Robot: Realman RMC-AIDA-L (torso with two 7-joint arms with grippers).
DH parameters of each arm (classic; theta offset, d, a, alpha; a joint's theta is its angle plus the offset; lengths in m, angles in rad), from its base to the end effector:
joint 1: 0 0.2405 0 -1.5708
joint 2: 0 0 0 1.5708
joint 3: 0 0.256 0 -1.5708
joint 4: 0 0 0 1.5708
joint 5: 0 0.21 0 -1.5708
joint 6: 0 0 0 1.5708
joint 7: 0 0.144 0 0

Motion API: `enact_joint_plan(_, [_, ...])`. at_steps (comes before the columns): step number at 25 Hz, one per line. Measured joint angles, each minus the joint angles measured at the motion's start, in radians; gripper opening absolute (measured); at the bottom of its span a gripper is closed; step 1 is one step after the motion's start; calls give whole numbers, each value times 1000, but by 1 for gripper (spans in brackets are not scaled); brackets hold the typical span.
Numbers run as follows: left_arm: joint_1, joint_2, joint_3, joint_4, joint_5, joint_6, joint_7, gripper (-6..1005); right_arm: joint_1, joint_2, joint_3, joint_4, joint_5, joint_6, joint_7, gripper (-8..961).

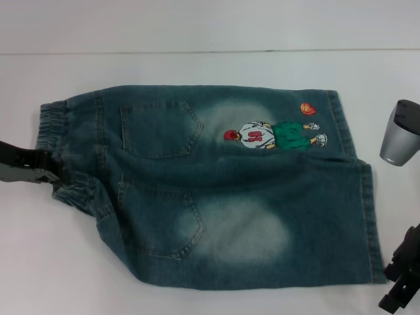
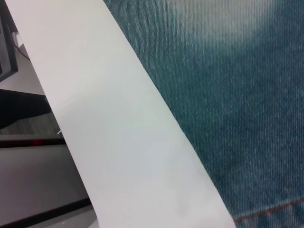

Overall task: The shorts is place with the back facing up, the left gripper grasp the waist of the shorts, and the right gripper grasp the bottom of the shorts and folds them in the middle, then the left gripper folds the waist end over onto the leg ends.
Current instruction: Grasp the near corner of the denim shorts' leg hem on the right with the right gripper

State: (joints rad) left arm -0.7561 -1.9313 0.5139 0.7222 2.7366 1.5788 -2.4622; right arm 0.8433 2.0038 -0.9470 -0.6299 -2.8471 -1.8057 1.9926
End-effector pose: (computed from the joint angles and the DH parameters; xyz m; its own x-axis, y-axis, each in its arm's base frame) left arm -0.2950 0.3723 0.0695 0.2103 0.9660 0.1506 0.9562 -0.1712 -0.2373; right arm 0.2633 0.3261 0.0079 0.6306 -0.5405 0.5570 -0.6498 -0.7601 -0.0019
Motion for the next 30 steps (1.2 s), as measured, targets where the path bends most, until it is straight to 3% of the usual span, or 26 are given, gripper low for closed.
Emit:
enact_joint_plan(9, [5,0,0,0,-13,2,0,51,4,6,23,-13,6,4,-2,743])
enact_joint_plan(18, [4,-2,0,0,-14,3,0,50,15,-2,57,-17,13,8,-10,724])
enact_joint_plan(30, [5,-5,1,0,-14,-2,2,50,26,12,51,-18,34,15,-23,699])
